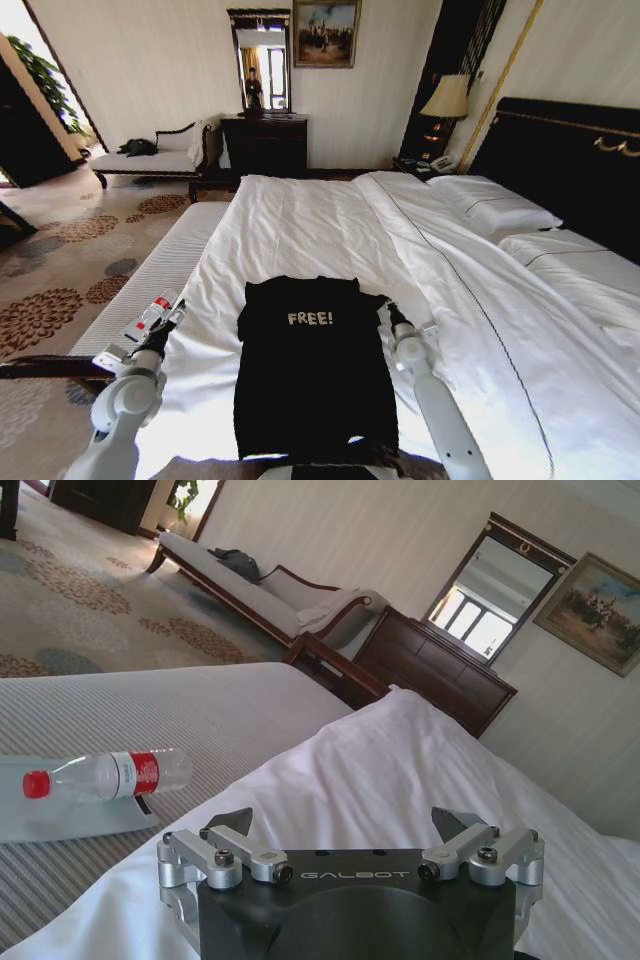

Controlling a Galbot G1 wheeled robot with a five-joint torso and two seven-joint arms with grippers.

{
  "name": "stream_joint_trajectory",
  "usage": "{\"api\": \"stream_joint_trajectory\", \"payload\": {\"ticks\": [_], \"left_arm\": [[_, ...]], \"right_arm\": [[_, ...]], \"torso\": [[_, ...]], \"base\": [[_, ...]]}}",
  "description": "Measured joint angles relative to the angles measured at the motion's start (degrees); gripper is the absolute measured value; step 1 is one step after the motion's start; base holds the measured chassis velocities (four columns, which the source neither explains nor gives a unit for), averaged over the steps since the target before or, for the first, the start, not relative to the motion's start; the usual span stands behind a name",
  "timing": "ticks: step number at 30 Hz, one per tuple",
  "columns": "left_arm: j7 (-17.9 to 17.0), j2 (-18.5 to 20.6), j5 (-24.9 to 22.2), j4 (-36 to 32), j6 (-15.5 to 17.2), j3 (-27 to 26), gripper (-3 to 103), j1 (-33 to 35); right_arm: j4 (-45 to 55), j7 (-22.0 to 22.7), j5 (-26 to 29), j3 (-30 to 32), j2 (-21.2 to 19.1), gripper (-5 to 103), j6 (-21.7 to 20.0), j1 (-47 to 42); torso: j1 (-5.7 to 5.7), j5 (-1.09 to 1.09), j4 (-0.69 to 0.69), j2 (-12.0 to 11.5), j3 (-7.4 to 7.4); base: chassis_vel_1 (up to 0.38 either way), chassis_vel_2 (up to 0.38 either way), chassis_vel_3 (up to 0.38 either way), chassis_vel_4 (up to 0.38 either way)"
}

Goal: Fold the clothes on the bed.

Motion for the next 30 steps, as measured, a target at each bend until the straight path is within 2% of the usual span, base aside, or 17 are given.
{"api": "stream_joint_trajectory", "payload": {"ticks": [10,19,30], "left_arm": [[-0.1,-0.7,0.7,-0.1,0.0,0.8,100,0.1],[-0.2,-0.1,0.7,-0.1,0.0,0.7,100,0.2],[-0.3,-0.3,1.0,0.3,0.1,1.7,100,-0.5]], "right_arm": [[-0.4,0.1,-0.6,-1.3,-2.9,0,-0.1,1.7],[-4.5,1.9,-0.4,-3.7,-7.3,0,-1.8,6.4],[-6.2,2.6,-0.2,-3.0,-9.3,0,-2.2,7.7]], "torso": [[0.00,0.01,0.00,0.0,0.00],[0.00,0.00,0.00,0.0,0.00],[0.00,-0.01,0.00,0.0,0.00]], "base": [[0.000,0.000,0.000,0.000],[0.000,0.000,0.000,0.000],[0.000,0.000,0.000,0.000]]}}
